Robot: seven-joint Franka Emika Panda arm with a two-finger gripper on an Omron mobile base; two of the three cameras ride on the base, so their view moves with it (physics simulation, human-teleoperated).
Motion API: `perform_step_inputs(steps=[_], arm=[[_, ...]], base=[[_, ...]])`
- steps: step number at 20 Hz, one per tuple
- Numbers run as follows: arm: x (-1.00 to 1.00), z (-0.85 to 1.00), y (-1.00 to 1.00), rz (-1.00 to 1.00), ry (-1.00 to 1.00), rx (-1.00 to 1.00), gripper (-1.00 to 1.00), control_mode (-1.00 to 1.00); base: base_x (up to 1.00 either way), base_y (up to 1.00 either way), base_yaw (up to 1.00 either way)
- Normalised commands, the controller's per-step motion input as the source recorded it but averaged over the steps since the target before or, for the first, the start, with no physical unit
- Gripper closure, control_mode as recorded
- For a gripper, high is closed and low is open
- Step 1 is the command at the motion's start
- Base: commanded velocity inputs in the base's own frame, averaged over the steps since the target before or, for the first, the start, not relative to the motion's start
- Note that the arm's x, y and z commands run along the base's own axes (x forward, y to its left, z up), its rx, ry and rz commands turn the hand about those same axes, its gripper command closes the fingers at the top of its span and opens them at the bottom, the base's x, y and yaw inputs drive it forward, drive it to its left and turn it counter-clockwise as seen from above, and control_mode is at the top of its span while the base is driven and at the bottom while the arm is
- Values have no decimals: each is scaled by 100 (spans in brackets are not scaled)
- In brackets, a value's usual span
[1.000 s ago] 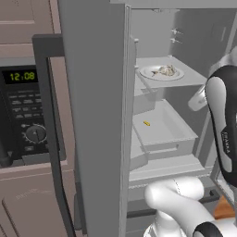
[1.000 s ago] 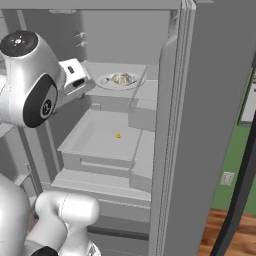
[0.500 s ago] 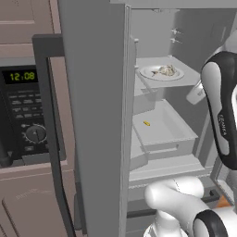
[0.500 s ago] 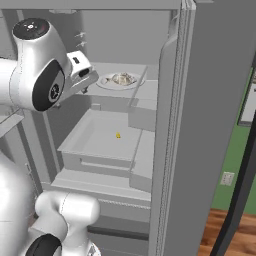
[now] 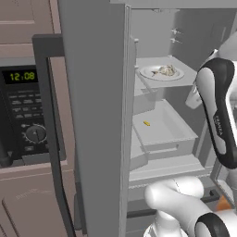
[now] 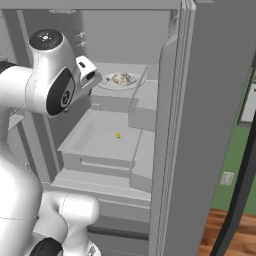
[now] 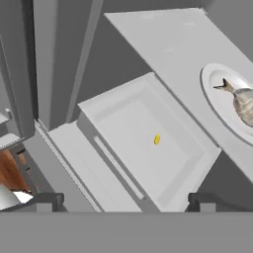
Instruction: Retrieve the fish from the fridge and place it on the saucepan with marinade on the stove.
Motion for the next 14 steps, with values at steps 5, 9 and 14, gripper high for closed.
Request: perform_step_inputs(steps=[5,9,14], arm=[[27,-30,0,10,-5,-7,-100,-100],[11,0,0,5,0,-6,-100,-100],[6,1,0,3,0,-6,-100,-100]], base=[[0,0,0],[0,0,0],[0,0,0]])
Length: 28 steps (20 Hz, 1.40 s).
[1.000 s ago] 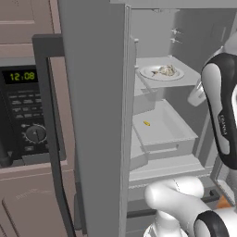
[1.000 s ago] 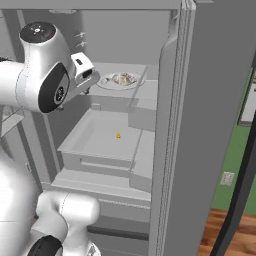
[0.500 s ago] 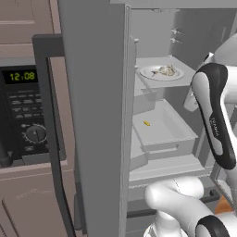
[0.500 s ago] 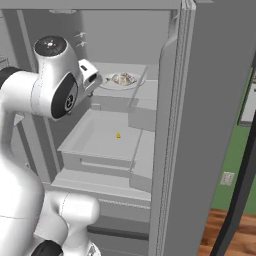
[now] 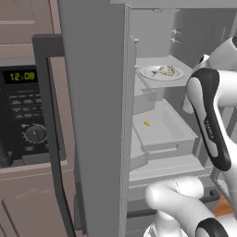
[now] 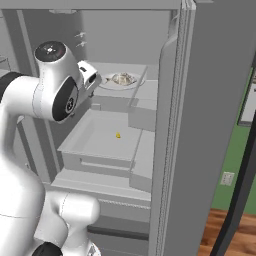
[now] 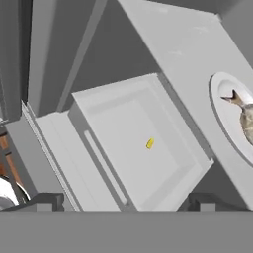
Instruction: Retrieve the fish from the fridge and place it on the saucepan with marinade on the stove.
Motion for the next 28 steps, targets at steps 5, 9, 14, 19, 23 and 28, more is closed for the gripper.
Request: perform_step_inputs(steps=[5,9,14,19,23,28], arm=[[7,6,0,1,0,-12,-100,-100],[11,0,0,3,0,-14,-100,-100],[4,0,-11,10,0,-12,-100,-100],[5,2,-20,14,0,-8,-100,-100],[4,2,-9,13,2,-13,-100,-100],[5,0,0,10,4,-19,-100,-100]], base=[[0,0,0],[0,0,0],[0,0,0],[0,0,0],[0,0,0],[0,0,0]])
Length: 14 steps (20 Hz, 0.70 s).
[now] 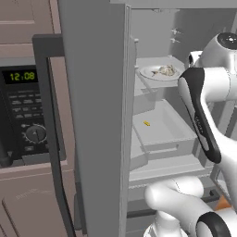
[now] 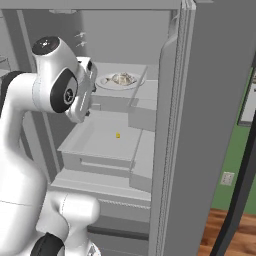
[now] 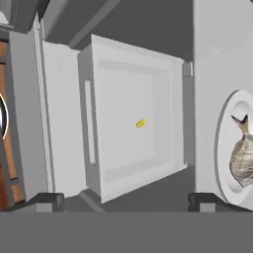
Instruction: Retrieve the fish from the fridge and place it on the saucepan with marinade on the stove.
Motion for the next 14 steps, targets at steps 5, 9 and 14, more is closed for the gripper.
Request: perform_step_inputs(steps=[5,9,14], arm=[[0,0,0,10,0,-19,-100,-100],[1,0,-6,14,0,-16,-100,-100],[4,0,-3,15,0,-15,-100,-100]], base=[[0,0,0],[0,0,0],[0,0,0]])
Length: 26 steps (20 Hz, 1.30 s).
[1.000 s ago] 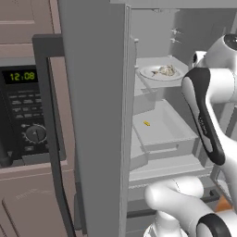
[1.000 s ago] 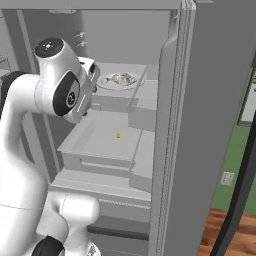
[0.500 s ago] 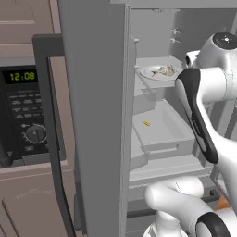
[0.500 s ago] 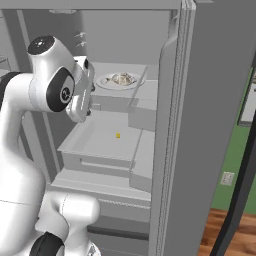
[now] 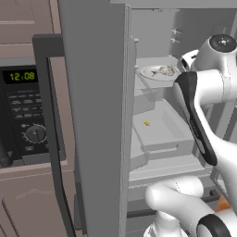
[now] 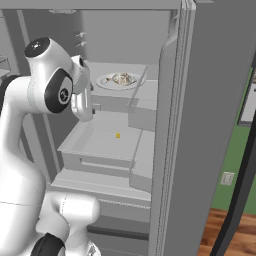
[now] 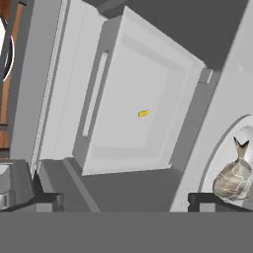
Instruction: Retrieve the fish from the fridge and place it on the saucepan with marinade on the stove.
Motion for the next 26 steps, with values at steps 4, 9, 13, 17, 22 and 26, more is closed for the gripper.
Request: perform_step_inputs(steps=[4,9,13,17,22,26], arm=[[8,0,0,16,0,-14,-100,-100],[6,0,0,15,0,-14,-100,-100],[7,4,0,10,1,-12,-100,-100],[24,2,0,2,1,-8,-100,-100],[31,0,0,0,0,-4,-100,-100],[29,0,0,0,0,-3,-100,-100]], base=[[0,0,0],[0,0,0],[0,0,0],[0,0,0],[0,0,0],[0,0,0]])
